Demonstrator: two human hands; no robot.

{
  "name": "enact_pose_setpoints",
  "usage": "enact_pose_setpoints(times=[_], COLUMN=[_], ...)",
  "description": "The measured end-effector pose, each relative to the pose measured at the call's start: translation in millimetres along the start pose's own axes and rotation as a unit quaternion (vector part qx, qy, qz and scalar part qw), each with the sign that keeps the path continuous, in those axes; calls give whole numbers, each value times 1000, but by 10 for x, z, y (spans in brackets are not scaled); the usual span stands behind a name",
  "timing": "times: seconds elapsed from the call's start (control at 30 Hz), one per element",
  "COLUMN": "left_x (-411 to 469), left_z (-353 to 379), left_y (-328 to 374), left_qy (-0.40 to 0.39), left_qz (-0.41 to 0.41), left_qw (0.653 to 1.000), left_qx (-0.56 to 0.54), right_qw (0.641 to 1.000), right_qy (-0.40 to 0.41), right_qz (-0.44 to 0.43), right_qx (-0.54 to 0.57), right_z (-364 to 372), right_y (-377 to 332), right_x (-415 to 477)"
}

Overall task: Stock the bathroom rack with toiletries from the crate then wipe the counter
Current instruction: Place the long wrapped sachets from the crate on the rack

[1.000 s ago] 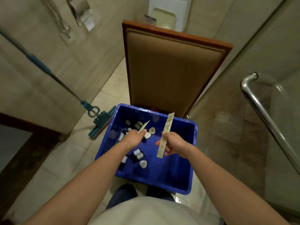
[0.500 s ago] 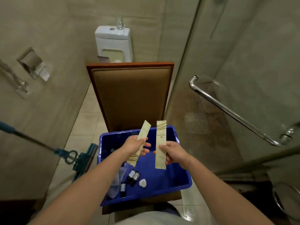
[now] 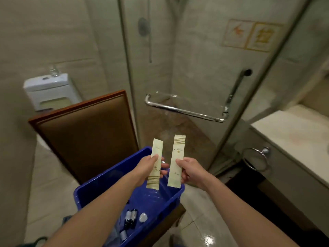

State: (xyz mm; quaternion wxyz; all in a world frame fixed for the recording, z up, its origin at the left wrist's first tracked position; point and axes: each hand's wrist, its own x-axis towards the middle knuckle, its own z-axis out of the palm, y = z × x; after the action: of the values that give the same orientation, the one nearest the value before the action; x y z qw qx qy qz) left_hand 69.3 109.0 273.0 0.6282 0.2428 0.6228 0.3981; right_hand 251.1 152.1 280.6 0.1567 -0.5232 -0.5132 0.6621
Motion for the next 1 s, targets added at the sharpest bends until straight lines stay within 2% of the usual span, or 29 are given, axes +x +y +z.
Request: enact_pose_setpoints(times=[0.13, 0.3, 0.57, 0.77, 1.0], left_x=[24, -30, -100, -299, -476], left_z=[537, 1256, 2596, 3586, 4628], left_y=[77, 153, -6, -218, -500], left_qy=[-59, -118, -187, -232, -276], left_qz=[-18, -21, -83, -55, -28], left_qw=[998, 992, 979, 971, 958], left_qx=[15, 27, 7, 24, 77], right_qw=[997, 988, 967, 942, 927], right_qy=[49, 130, 215, 304, 339], right_qz=[3, -23, -39, -45, -43], right_qx=[62, 78, 129, 136, 154], right_z=[-384, -916, -1822, -2588, -3328], right_y=[111, 306, 683, 1082, 1537], right_x=[-314, -712, -1516, -2083, -2709])
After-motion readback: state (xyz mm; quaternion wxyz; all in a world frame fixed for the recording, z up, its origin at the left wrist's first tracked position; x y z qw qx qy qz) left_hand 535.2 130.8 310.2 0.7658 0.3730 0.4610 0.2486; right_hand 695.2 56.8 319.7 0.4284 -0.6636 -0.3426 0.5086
